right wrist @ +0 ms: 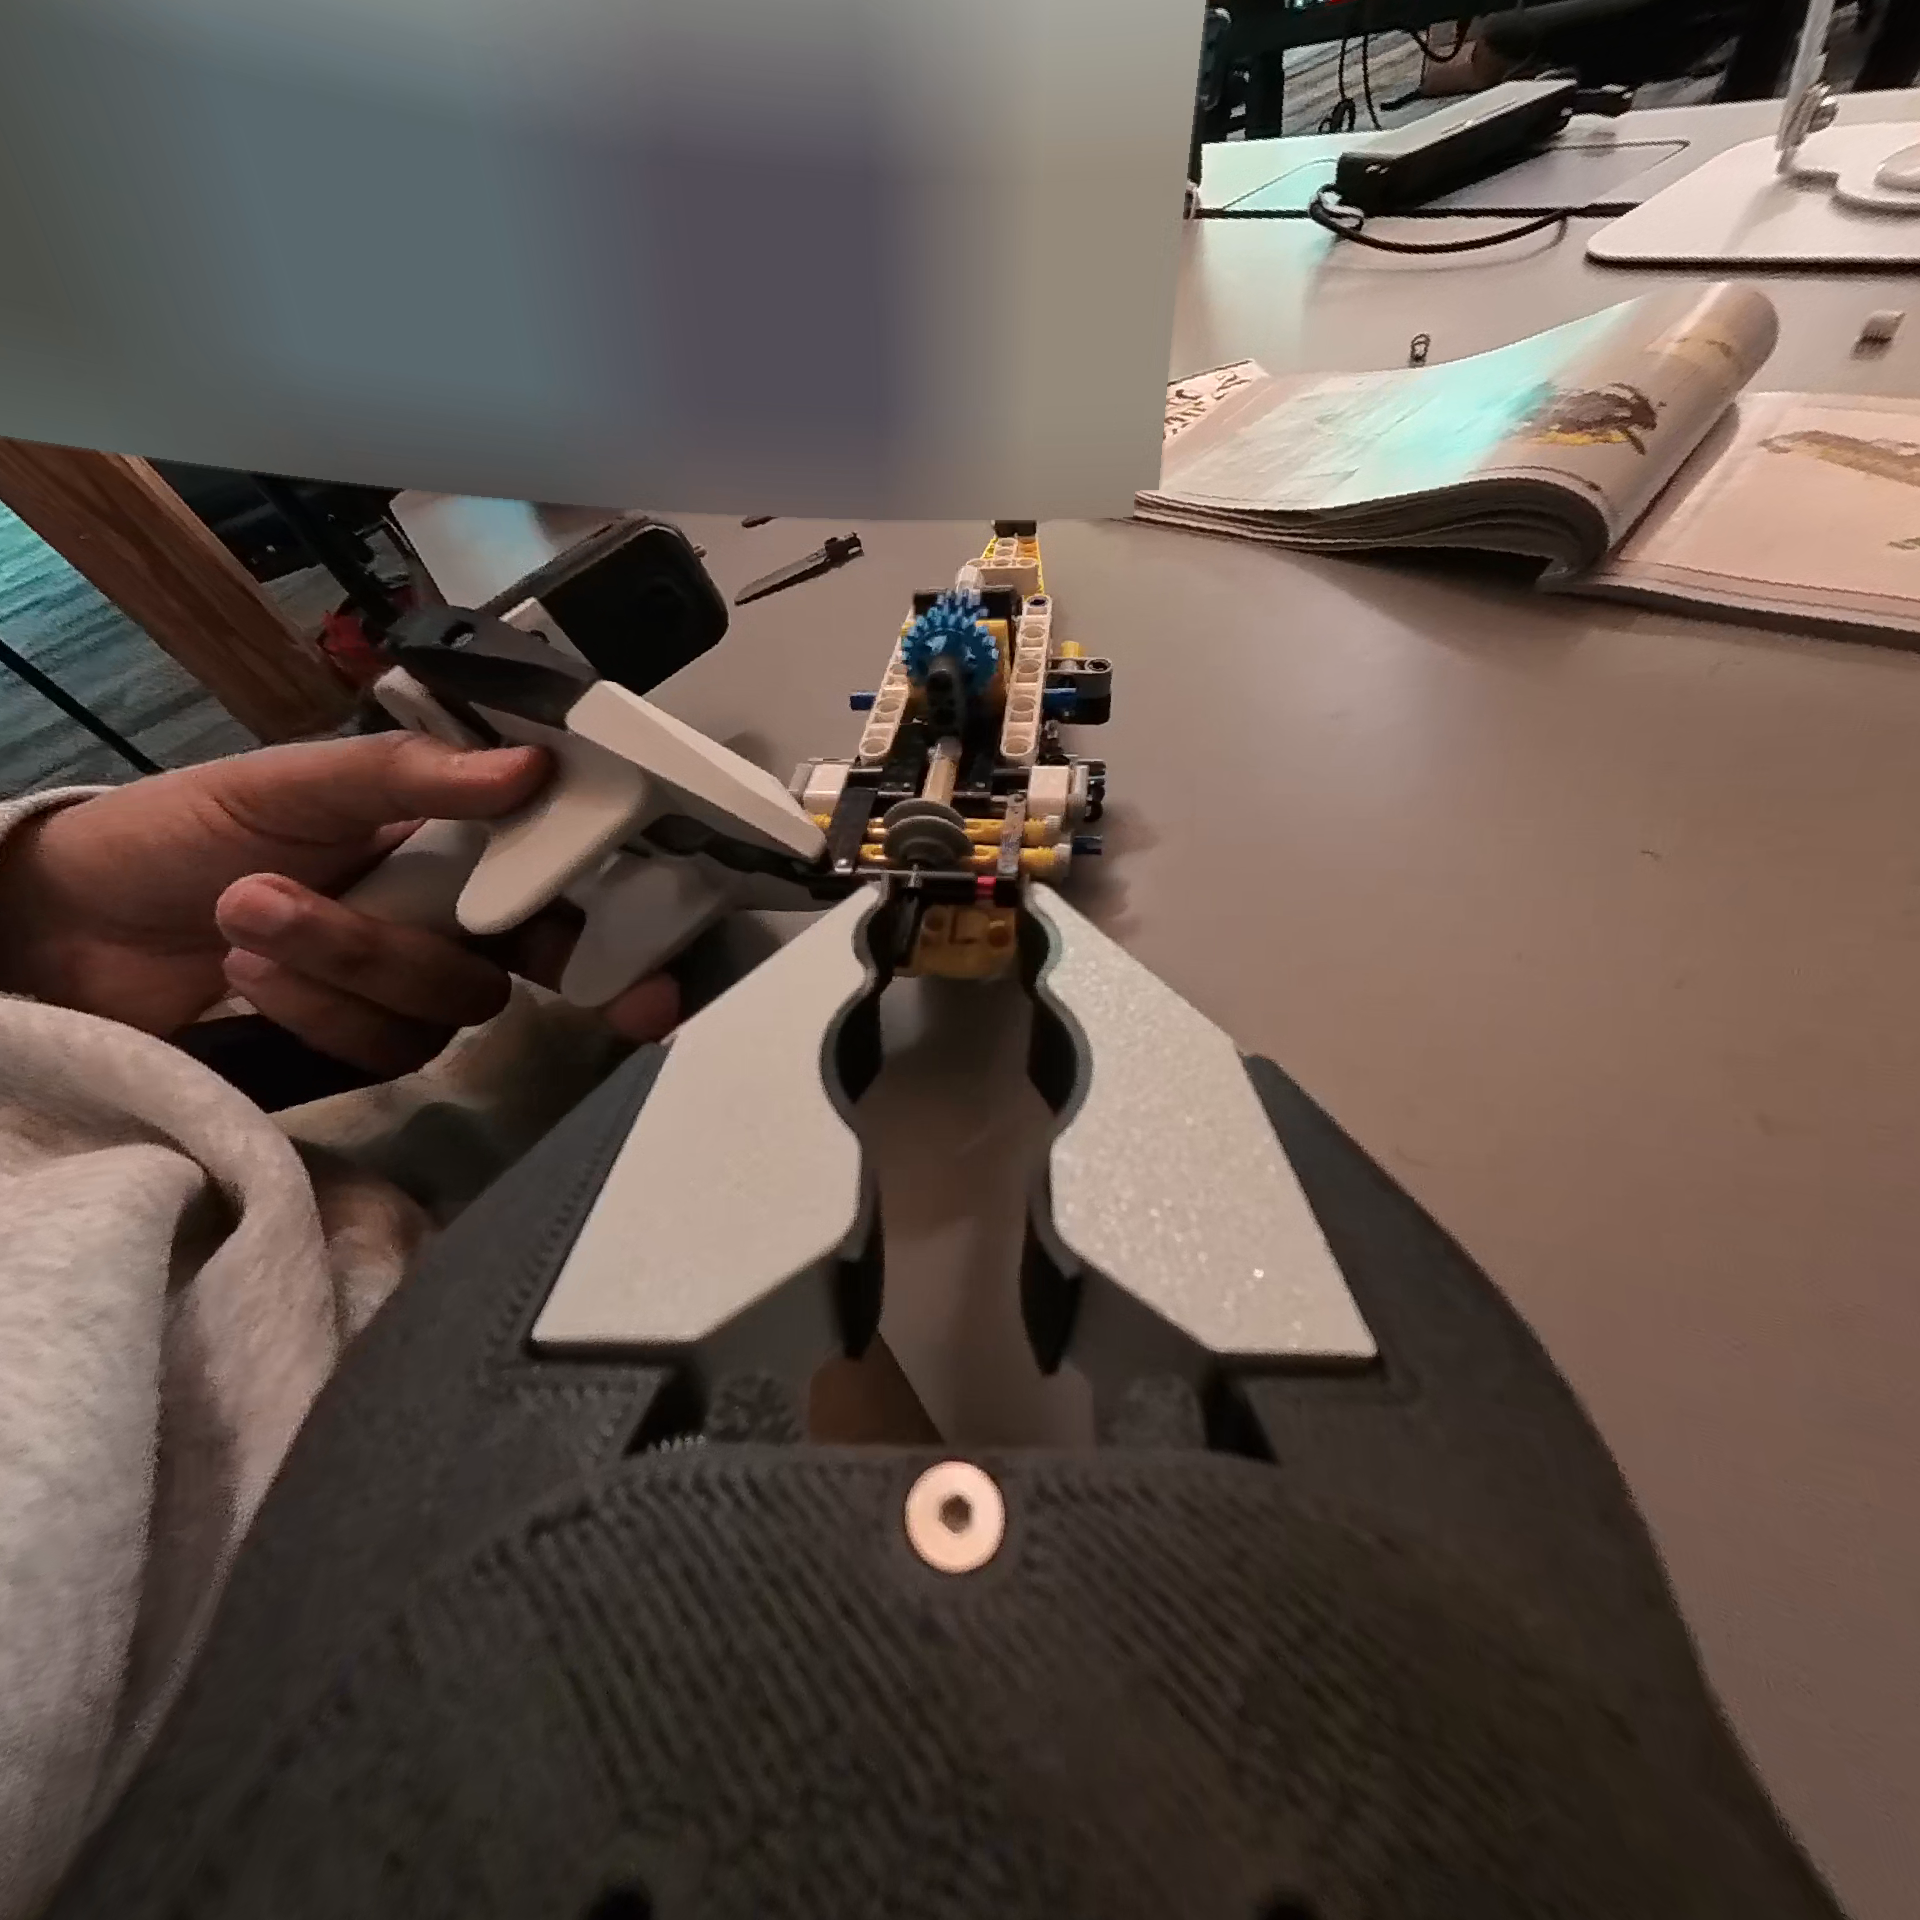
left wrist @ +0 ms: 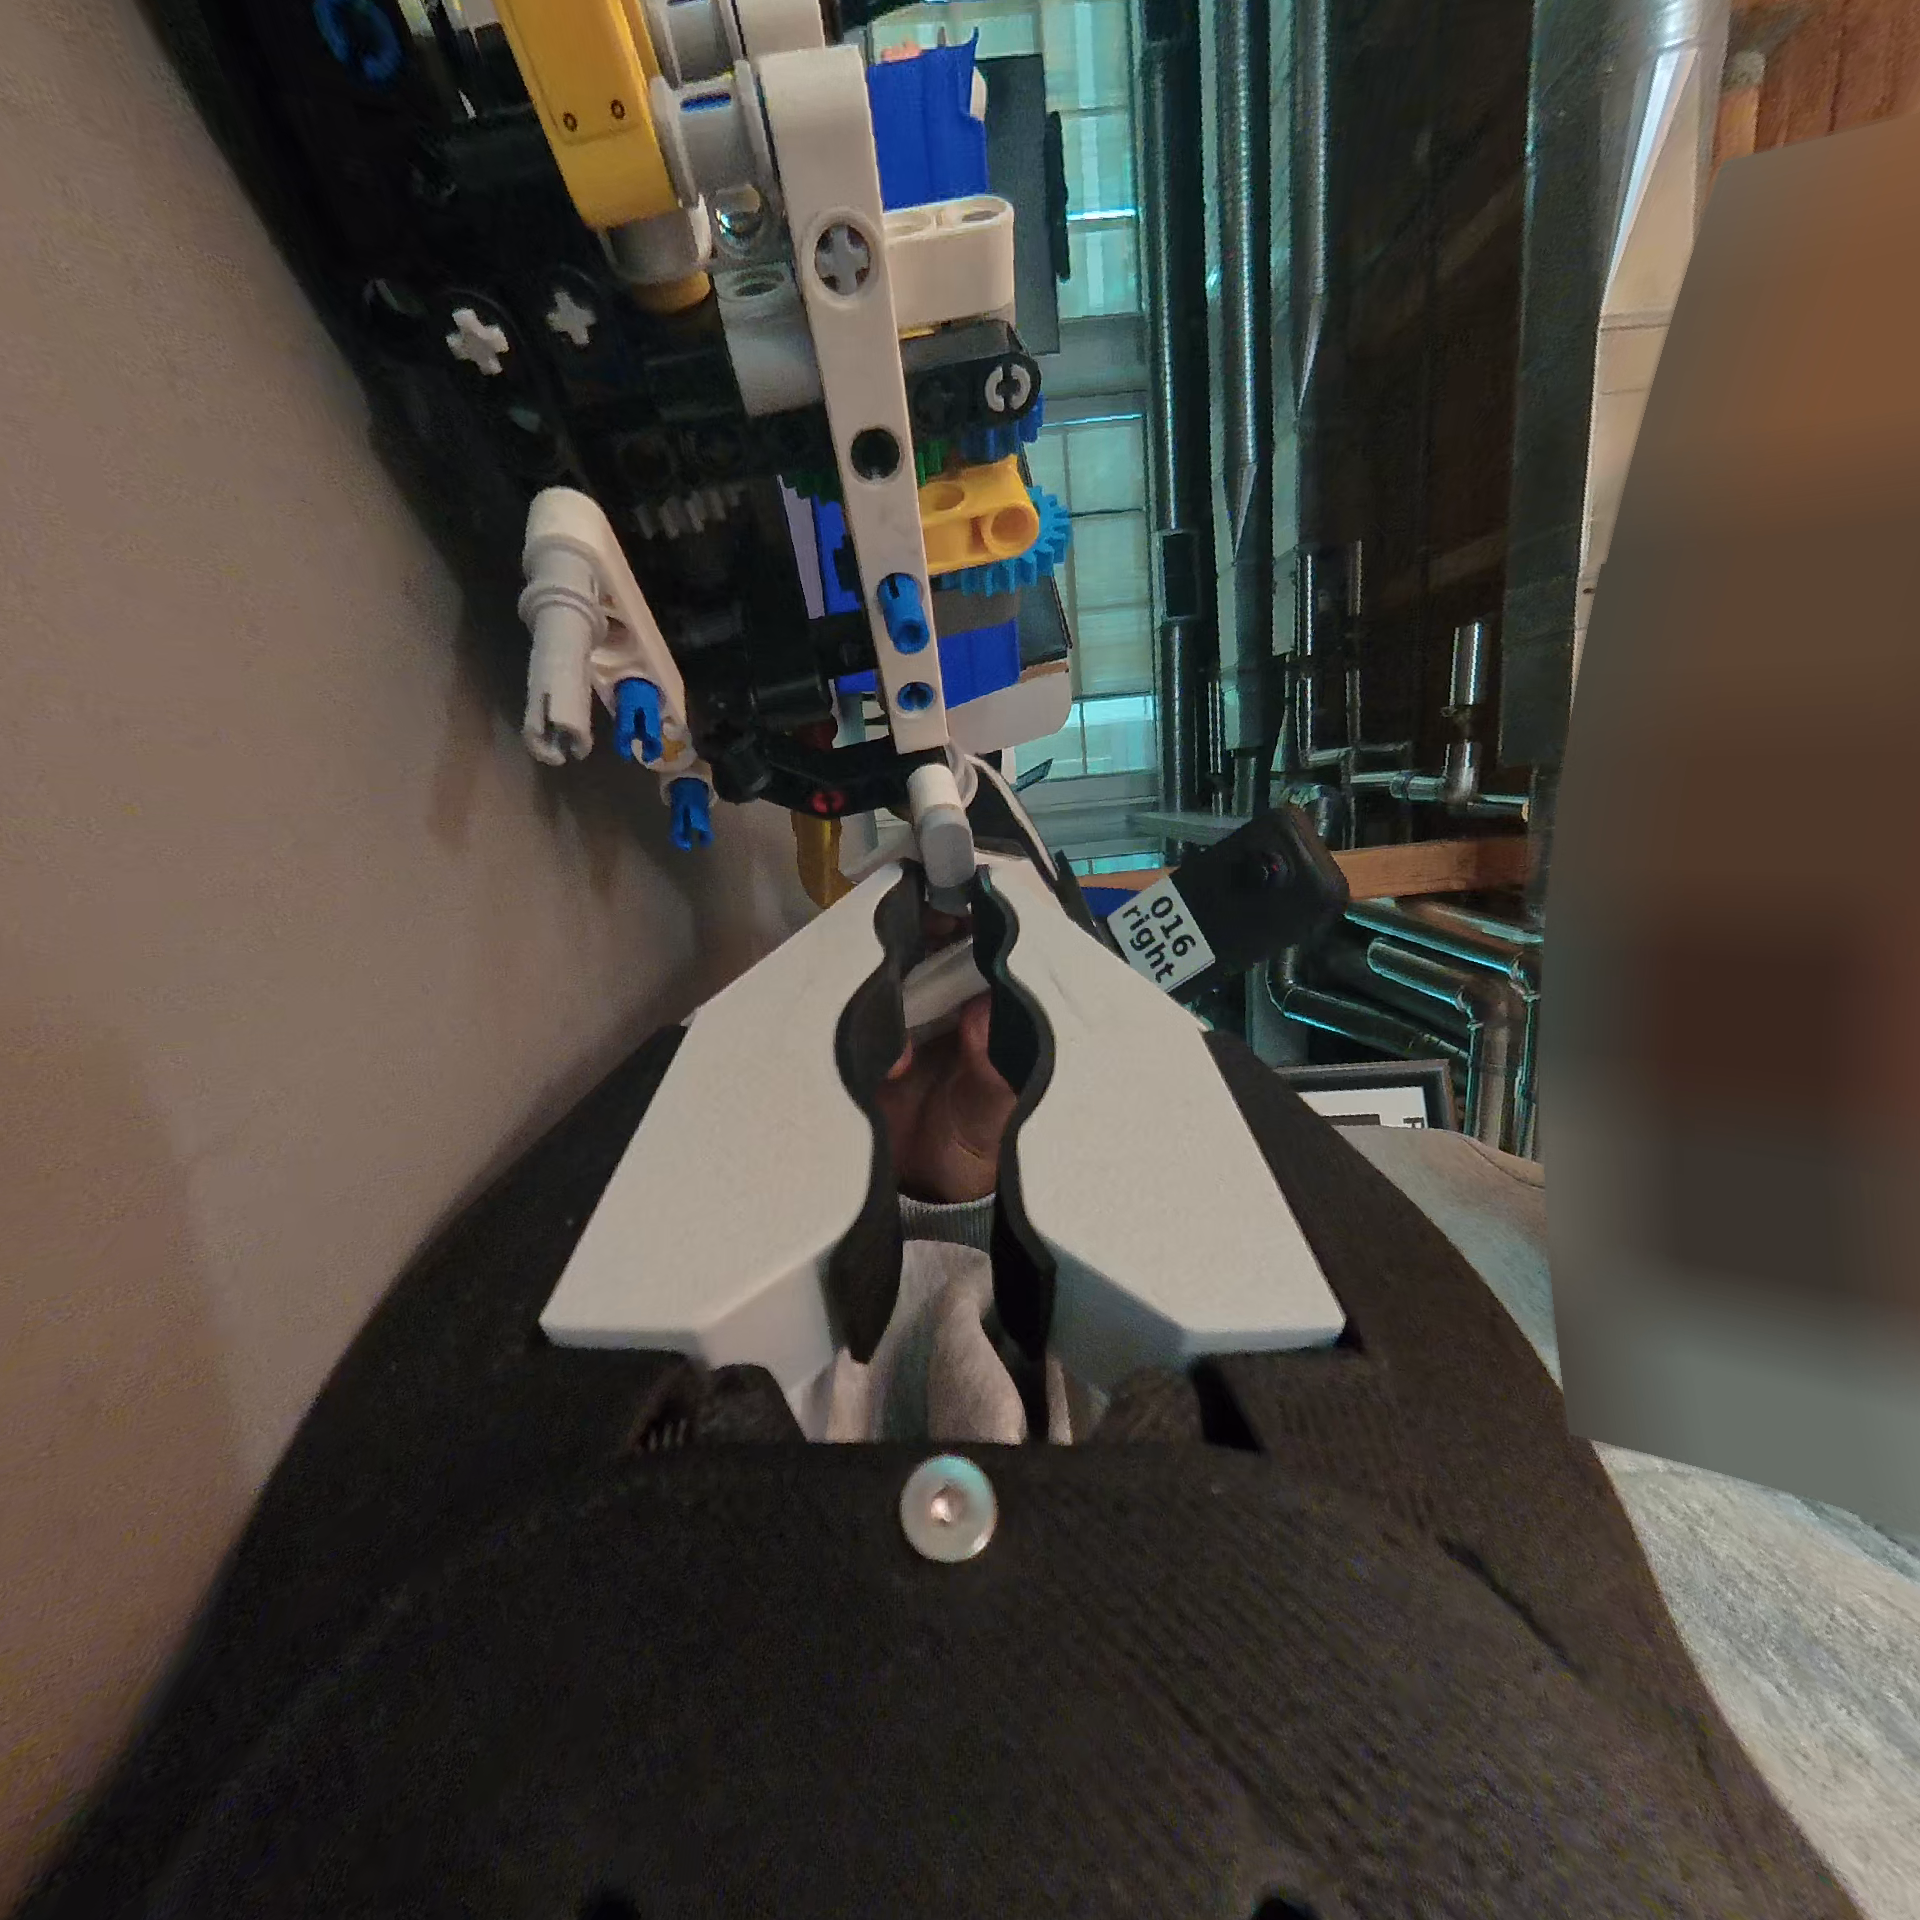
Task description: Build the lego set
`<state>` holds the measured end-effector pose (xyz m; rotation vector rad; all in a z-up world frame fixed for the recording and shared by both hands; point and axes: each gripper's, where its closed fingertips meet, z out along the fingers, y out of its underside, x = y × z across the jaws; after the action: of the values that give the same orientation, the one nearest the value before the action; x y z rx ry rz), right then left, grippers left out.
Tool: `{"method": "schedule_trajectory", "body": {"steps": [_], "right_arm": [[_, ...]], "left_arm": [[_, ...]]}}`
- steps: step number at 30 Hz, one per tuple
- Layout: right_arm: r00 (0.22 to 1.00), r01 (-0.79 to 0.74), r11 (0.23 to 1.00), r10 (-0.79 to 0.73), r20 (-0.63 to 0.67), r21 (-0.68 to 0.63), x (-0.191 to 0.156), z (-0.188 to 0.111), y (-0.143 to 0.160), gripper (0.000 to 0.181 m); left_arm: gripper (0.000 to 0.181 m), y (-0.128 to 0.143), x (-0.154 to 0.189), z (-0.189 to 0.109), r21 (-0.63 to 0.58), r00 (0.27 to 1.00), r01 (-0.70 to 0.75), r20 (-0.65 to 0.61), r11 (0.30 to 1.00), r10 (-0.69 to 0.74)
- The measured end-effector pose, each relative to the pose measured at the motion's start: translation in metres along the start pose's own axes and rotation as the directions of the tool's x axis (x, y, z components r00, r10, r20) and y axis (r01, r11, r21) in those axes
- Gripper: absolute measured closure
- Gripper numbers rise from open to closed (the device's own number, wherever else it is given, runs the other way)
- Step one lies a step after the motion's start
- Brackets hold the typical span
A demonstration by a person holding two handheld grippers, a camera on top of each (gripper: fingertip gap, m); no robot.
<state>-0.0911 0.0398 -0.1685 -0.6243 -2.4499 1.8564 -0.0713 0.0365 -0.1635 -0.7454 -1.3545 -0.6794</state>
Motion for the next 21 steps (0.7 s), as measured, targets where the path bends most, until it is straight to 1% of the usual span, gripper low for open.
{"method": "schedule_trajectory", "body": {"steps": [7,10,12,13,14,15,17,21], "right_arm": [[0.999,0.014,1.000,-0.014,-0.032,-0.004,0.0000,-0.0023,0.0002,0.161],[0.998,0.016,1.000,-0.015,-0.066,0.017,0.0029,-0.0052,-0.0023,0.160],[0.997,0.019,1.000,-0.018,-0.074,0.021,0.0038,-0.0077,-0.0028,0.169],[0.999,0.016,1.000,-0.016,-0.049,0.017,0.0009,-0.0078,-0.0023,0.178],[1.000,0.005,1.000,-0.005,-0.015,0.013,-0.0031,-0.0071,-0.0016,0.179],[1.000,-0.015,1.000,0.015,0.002,0.009,-0.0045,-0.0062,-0.0006,0.174],[0.999,-0.030,1.000,0.030,0.013,0.003,-0.0052,-0.0050,0.0009,0.172],[1.000,0.005,1.000,-0.005,-0.010,-0.017,-0.0026,-0.0055,0.0017,0.165]], "left_arm": [[0.173,0.0004,-0.0004,0.0005,-0.002,1.000,-0.008,0.002,1.000,0.008],[0.173,-0.0008,-0.0006,0.0012,0.011,1.000,-0.010,0.002,1.000,0.010],[0.173,-0.0015,-0.0007,0.0011,0.017,1.000,-0.011,0.003,1.000,0.011],[0.173,-0.0015,-0.0009,0.0011,0.016,1.000,-0.011,0.004,1.000,0.010],[0.173,-0.0013,-0.0014,0.0013,0.015,1.000,-0.012,0.009,1.000,0.012],[0.173,-0.0011,-0.0020,0.0015,0.015,1.000,-0.016,0.013,1.000,0.016],[0.173,-0.0011,-0.0023,0.0015,0.014,1.000,-0.018,0.016,1.000,0.018],[0.173,-0.0016,-0.0025,0.0014,0.019,1.000,-0.024,0.018,1.000,0.024]]}}
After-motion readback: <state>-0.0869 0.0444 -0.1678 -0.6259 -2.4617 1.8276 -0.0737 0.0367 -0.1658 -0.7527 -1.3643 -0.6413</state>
